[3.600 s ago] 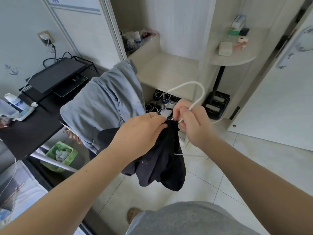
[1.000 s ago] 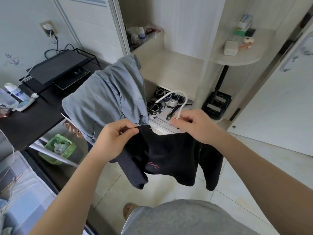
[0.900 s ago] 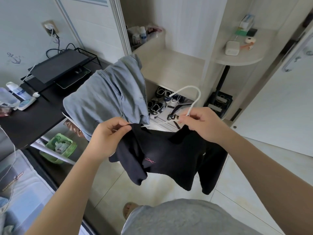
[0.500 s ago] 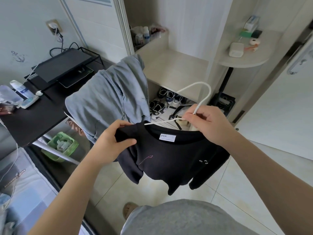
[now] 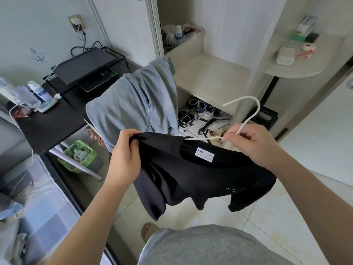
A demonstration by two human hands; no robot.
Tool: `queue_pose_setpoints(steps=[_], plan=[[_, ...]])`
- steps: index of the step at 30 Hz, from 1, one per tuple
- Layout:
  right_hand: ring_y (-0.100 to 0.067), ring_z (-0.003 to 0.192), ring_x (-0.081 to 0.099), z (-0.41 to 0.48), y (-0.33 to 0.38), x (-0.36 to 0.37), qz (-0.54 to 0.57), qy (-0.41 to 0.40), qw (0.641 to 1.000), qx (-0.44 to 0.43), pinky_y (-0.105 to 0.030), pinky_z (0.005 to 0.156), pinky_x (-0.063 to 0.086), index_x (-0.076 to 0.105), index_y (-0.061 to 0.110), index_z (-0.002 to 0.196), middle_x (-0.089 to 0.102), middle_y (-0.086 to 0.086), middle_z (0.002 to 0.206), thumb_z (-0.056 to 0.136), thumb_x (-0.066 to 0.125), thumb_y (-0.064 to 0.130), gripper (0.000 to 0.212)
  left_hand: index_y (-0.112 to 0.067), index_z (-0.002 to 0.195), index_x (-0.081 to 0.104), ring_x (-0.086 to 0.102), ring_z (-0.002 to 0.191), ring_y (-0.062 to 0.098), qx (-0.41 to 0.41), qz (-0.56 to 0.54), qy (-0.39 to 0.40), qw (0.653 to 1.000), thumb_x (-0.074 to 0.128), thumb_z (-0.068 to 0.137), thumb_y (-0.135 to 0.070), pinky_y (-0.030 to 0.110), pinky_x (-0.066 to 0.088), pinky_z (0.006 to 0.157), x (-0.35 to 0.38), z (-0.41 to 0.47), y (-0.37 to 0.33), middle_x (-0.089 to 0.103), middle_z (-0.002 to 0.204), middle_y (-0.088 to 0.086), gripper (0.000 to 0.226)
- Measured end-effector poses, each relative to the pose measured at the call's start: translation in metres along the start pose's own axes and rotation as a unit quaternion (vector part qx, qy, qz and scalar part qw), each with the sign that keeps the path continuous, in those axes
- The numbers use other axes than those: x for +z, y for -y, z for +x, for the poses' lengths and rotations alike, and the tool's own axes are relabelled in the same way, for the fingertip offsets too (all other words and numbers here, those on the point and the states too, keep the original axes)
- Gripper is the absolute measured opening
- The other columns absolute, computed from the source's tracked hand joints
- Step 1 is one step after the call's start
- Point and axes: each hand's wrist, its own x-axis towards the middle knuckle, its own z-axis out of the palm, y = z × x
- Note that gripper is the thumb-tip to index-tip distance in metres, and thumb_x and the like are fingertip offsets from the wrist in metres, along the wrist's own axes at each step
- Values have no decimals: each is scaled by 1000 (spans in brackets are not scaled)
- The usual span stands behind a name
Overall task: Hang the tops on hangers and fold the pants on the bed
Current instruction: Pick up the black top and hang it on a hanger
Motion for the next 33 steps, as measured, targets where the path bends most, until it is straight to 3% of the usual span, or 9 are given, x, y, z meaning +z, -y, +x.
queue_pose_setpoints(steps=[5, 8, 11, 14, 17, 20, 24, 28, 33], plan=[[-4, 43, 33, -2, 3, 1, 84, 6, 996, 11, -9, 47, 29, 72, 18, 82, 41, 7, 50, 92, 57, 28, 21, -32, 109, 62, 61, 104, 15, -1, -82, 43, 996, 37, 106, -5, 34, 46, 95, -5, 12, 3, 66, 104, -12, 36], [-4, 44, 30, -3, 2, 1, 111, -9, 993, 31, -13, 45, 29, 74, 21, 82, 39, 9, 50, 92, 57, 28, 20, -42, 111, 65, 55, 109, 11, 19, -67, 57, 996, 37, 108, -26, 22, 37, 101, -9, 18, -1, 63, 104, -19, 33], [-8, 44, 27, -4, 0, 2, 142, -27, 989, 41, -17, 43, 26, 75, 17, 85, 39, 10, 51, 95, 58, 22, 21, -39, 111, 65, 52, 117, 11, 78, -45, 96, 991, 34, 105, -37, 17, 33, 104, -13, 18, -9, 64, 110, -24, 32], [-9, 45, 28, -5, -1, 6, 137, -37, 989, 51, -17, 44, 26, 76, 17, 84, 39, 6, 52, 94, 59, 23, 20, -36, 104, 69, 61, 108, 7, 68, -69, 151, 984, 60, 99, -27, 18, 42, 97, -10, 14, -16, 69, 105, -19, 13], [-10, 47, 28, -6, 0, 12, 117, -25, 991, 52, -15, 45, 27, 76, 19, 84, 38, -1, 55, 99, 59, 20, 23, -27, 106, 70, 64, 107, 7, 80, -40, 132, 987, 70, 92, -7, 24, 47, 99, -6, 8, -20, 70, 107, -12, 25], [-10, 48, 28, -7, 0, 12, 115, -24, 991, 63, -16, 45, 27, 76, 17, 85, 37, -3, 57, 100, 58, 17, 23, -19, 114, 72, 64, 95, 9, 167, 39, 114, 979, 69, 94, -8, 29, 51, 87, -4, 3, -21, 66, 102, -8, 23], [-11, 46, 23, -7, -1, 10, 154, -20, 984, 85, -18, 43, 24, 76, 13, 84, 33, 0, 54, 100, 58, 14, 24, -16, 127, 67, 57, 88, 18, 228, 109, 113, 961, 74, 89, -7, 31, 51, 77, 1, -4, -25, 55, 102, 0, 39], [-11, 45, 24, -8, 0, 9, 161, -10, 983, 89, -18, 43, 24, 76, 14, 83, 34, 1, 53, 100, 58, 13, 25, -7, 113, 75, 62, 71, 30, 231, 139, 24, 963, 66, 92, 4, 40, 54, 57, 12, -7, -30, 58, 90, 12, 25], [-14, 48, 24, -8, -2, 2, 145, -28, 984, 100, -17, 44, 26, 78, 22, 80, 36, 0, 54, 100, 59, 14, 28, -3, 104, 75, 54, 57, 27, 289, 162, 82, 940, 50, 100, -18, 35, 50, 46, 10, 3, -36, 57, 79, 7, 29]])
